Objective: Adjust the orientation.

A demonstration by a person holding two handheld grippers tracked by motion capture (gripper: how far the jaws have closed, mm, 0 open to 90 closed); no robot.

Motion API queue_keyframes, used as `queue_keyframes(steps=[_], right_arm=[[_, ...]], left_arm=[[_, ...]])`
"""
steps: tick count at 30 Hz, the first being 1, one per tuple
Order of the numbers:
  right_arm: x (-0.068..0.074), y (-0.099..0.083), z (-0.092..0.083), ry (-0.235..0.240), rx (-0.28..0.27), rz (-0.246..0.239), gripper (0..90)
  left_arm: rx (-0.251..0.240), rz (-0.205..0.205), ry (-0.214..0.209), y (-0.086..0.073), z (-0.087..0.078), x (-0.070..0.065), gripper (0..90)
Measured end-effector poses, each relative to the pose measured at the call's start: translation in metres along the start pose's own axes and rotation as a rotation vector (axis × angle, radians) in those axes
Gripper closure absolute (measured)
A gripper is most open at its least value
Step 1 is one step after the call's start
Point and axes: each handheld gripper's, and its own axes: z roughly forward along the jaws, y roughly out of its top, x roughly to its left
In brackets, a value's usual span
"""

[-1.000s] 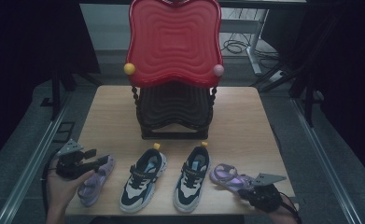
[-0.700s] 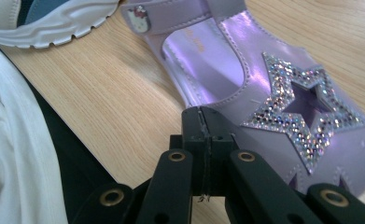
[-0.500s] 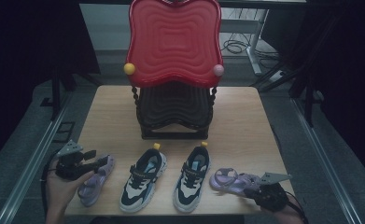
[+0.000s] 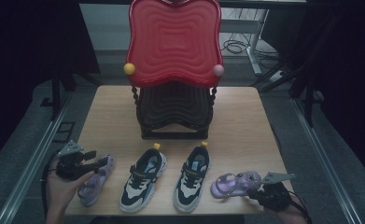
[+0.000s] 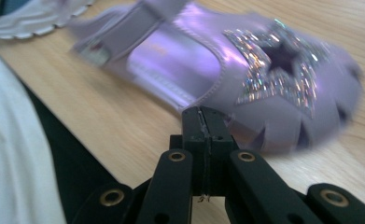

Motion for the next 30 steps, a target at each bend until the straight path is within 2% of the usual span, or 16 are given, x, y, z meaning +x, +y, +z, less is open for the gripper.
queue_keyframes(steps=[5, 11, 13, 16, 19, 27, 30], right_arm=[[-0.008, -0.003, 0.001, -0.050, -0.017, 0.027, 89.4], [-0.012, -0.002, 0.002, -0.058, -0.052, 0.042, 89.3], [-0.014, -0.002, 0.003, -0.048, -0.065, 0.044, 89.3], [-0.019, 0.001, 0.003, -0.060, -0.072, 0.051, 89.3], [-0.024, 0.004, 0.005, -0.039, -0.084, 0.060, 89.3], [-0.038, 0.015, 0.012, -0.044, -0.078, 0.070, 89.3], [-0.043, 0.021, 0.015, -0.023, -0.076, 0.063, 89.3]], left_arm=[[-0.001, 0.000, 0.001, 0.000, 0.000, 0.000, 40.2], [0.005, 0.001, 0.000, 0.000, 0.002, 0.000, 40.2], [0.006, -0.001, 0.002, -0.001, 0.002, 0.000, 40.2], [0.005, -0.005, 0.003, -0.001, 0.002, 0.001, 40.2], [0.004, -0.002, 0.002, -0.001, 0.001, 0.000, 40.2], [0.010, -0.002, 0.000, -0.001, 0.003, -0.001, 40.1], [0.010, 0.000, -0.002, -0.001, 0.002, -0.001, 40.2]])
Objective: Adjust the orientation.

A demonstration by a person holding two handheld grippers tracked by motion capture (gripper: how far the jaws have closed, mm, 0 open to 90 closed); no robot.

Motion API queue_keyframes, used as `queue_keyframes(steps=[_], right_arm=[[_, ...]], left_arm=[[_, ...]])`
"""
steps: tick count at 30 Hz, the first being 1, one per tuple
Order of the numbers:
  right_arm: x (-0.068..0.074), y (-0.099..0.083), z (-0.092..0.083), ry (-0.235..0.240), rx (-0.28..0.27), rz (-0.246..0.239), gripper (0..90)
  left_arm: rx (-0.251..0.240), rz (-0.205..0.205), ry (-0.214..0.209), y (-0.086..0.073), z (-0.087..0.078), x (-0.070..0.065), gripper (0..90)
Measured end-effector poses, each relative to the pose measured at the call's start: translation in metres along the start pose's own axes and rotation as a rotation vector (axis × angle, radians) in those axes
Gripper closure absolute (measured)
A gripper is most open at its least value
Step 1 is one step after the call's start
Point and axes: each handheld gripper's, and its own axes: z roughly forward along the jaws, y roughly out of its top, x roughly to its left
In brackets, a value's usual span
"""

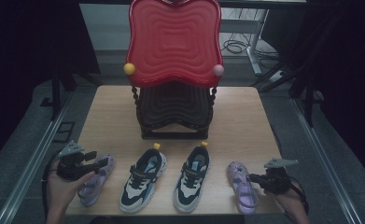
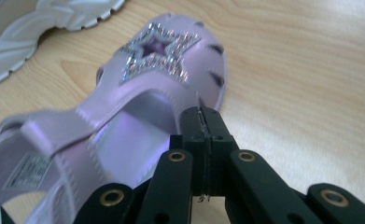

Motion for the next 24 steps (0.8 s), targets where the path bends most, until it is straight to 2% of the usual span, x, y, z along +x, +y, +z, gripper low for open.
queue_keyframes(steps=[8, 19, 24], right_arm=[[-0.010, 0.012, 0.004, 0.065, -0.017, 0.000, 89.3], [-0.016, 0.027, 0.016, 0.082, -0.011, -0.019, 89.3], [-0.015, 0.026, 0.015, 0.082, -0.032, -0.017, 89.3]], left_arm=[[-0.016, -0.012, -0.006, -0.001, -0.004, 0.001, 40.2], [-0.034, -0.030, -0.003, -0.003, -0.009, 0.004, 40.2], [-0.028, -0.025, -0.001, -0.004, -0.008, 0.004, 40.2]])
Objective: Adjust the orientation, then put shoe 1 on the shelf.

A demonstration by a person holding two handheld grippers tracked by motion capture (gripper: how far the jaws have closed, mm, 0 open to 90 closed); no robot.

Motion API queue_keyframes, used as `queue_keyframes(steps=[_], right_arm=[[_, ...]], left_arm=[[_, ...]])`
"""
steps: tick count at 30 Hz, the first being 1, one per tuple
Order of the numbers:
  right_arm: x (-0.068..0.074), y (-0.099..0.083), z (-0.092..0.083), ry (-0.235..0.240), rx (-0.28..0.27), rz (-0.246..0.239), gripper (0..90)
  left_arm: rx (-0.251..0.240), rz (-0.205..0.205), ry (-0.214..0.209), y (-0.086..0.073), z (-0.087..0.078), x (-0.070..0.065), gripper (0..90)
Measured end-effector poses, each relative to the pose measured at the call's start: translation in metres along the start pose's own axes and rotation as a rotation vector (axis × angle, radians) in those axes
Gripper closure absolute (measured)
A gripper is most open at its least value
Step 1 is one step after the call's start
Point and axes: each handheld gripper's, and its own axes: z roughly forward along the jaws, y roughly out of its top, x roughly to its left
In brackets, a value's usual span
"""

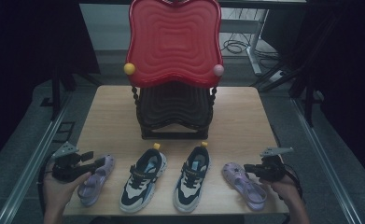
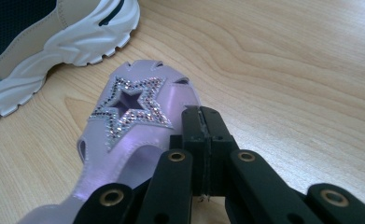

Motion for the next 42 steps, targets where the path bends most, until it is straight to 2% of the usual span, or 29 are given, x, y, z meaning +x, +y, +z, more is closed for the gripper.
queue_keyframes(steps=[11, 17, 24, 33, 42], right_arm=[[0.008, -0.001, -0.025, -0.054, -0.104, -0.004, 89.2], [0.018, 0.001, -0.037, -0.062, -0.134, -0.027, 89.2], [0.025, 0.001, -0.042, -0.053, -0.138, -0.050, 86.9], [0.029, -0.001, -0.041, -0.003, -0.126, -0.054, 76.7], [0.032, -0.009, -0.048, -0.010, -0.125, -0.037, 69.3]], left_arm=[[-0.002, 0.012, 0.002, 0.000, -0.003, 0.000, 40.1], [-0.016, 0.008, 0.009, 0.000, -0.010, 0.001, 40.1], [-0.029, 0.003, 0.017, -0.002, -0.018, 0.002, 40.0], [-0.002, 0.014, 0.018, -0.003, -0.013, -0.002, 39.9], [-0.017, 0.008, 0.050, -0.001, -0.022, 0.001, 39.9]])
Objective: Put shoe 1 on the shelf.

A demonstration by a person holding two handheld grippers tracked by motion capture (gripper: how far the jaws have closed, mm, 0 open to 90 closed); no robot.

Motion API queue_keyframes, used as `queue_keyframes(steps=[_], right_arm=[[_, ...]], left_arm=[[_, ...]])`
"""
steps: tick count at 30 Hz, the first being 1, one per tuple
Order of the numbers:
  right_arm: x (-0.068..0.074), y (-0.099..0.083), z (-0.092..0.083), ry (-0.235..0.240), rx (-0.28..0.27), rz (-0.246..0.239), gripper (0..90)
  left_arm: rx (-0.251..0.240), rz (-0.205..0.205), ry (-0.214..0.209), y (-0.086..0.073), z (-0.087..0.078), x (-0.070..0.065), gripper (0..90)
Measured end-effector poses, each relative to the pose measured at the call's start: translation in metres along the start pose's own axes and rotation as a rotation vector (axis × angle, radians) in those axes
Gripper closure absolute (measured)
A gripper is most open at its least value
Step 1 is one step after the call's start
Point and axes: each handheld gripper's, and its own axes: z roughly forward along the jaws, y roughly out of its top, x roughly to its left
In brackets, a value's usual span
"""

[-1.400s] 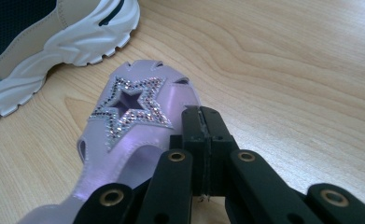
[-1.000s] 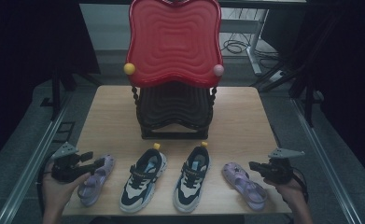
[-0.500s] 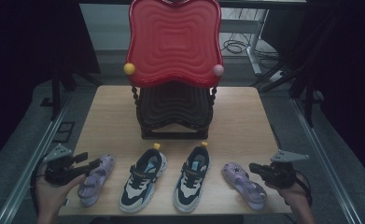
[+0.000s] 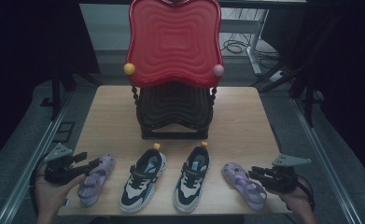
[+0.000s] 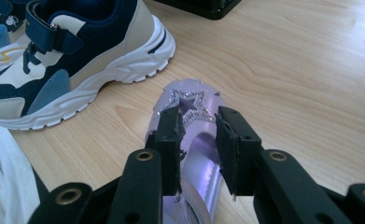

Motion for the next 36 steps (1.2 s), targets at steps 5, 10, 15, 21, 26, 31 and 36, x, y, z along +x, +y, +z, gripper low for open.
queue_keyframes(steps=[5, 10, 15, 21, 26, 31, 36], right_arm=[[0.001, -0.003, -0.007, -0.023, -0.005, 0.008, 65.9], [0.006, -0.003, -0.021, -0.044, -0.026, 0.006, 62.9], [0.011, -0.007, -0.021, -0.039, -0.003, -0.002, 61.4], [0.010, -0.014, -0.016, -0.040, 0.043, 0.005, 61.0], [0.009, -0.017, -0.017, -0.037, 0.056, 0.003, 60.9], [0.009, -0.017, -0.018, -0.043, 0.067, 0.002, 60.9], [0.010, -0.018, -0.016, -0.042, 0.078, 0.002, 60.8]], left_arm=[[0.008, 0.019, 0.002, -0.001, -0.007, -0.003, 40.1], [0.020, 0.035, 0.011, -0.006, -0.018, -0.004, 40.3], [0.052, 0.023, 0.019, -0.015, -0.019, 0.002, 40.2], [0.080, 0.001, 0.026, -0.027, -0.018, 0.008, 40.2], [0.090, -0.016, 0.035, -0.035, -0.023, 0.011, 40.3], [0.088, -0.046, 0.044, -0.042, -0.024, 0.016, 41.5], [0.119, -0.031, 0.033, -0.045, -0.017, 0.011, 42.5]])
